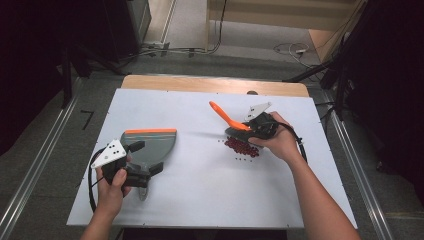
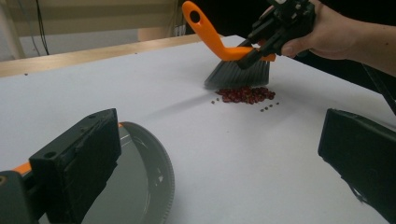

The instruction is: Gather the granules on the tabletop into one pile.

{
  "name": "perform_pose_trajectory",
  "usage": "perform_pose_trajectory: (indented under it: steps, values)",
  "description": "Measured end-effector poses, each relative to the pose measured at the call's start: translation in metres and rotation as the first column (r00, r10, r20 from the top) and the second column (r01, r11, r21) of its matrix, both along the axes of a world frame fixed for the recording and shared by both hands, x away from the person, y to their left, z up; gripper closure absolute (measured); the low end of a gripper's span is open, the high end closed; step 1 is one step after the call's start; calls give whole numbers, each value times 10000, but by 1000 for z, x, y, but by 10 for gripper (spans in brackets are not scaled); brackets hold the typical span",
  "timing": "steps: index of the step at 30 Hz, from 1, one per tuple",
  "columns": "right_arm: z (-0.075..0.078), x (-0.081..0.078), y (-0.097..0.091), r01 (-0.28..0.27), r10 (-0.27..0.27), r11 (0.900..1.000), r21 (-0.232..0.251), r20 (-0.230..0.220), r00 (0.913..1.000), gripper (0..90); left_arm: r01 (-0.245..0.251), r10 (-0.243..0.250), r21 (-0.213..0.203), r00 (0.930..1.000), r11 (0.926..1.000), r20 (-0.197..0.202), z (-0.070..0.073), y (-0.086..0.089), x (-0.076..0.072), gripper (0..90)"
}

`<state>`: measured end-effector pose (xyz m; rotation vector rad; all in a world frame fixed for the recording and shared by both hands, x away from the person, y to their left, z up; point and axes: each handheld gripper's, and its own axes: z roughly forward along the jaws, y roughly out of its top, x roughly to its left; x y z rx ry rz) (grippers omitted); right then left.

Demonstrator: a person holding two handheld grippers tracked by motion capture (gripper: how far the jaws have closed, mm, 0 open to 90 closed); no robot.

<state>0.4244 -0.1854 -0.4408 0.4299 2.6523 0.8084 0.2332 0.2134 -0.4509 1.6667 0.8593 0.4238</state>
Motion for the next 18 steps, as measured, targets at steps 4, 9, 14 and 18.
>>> perform_pose_trajectory:
  steps: [4, 9, 14, 18]
  values:
    - [19, -9, 0, 535, -540, 9961, 704, 61, 9985, 686, 37, -38, 57, 10000, 10000, 21, 0, -2, 0, 0]
    - [31, -27, 22, 1664, -1314, 9658, 1990, -1778, 9753, 685, 34, -33, 158, 10000, 9999, -51, -1, -3, 1, 0]
    - [8, -25, 50, 3514, -2650, 9186, 1810, -3777, 8872, 685, 93, -93, 160, 10000, 9998, -9, 0, -5, 1, 0]
    - [-9, -17, 49, 4490, -3607, 8831, 1366, -4143, 8356, 685, 93, -94, 93, 10000, 9999, 27, 0, -3, 0, 0]
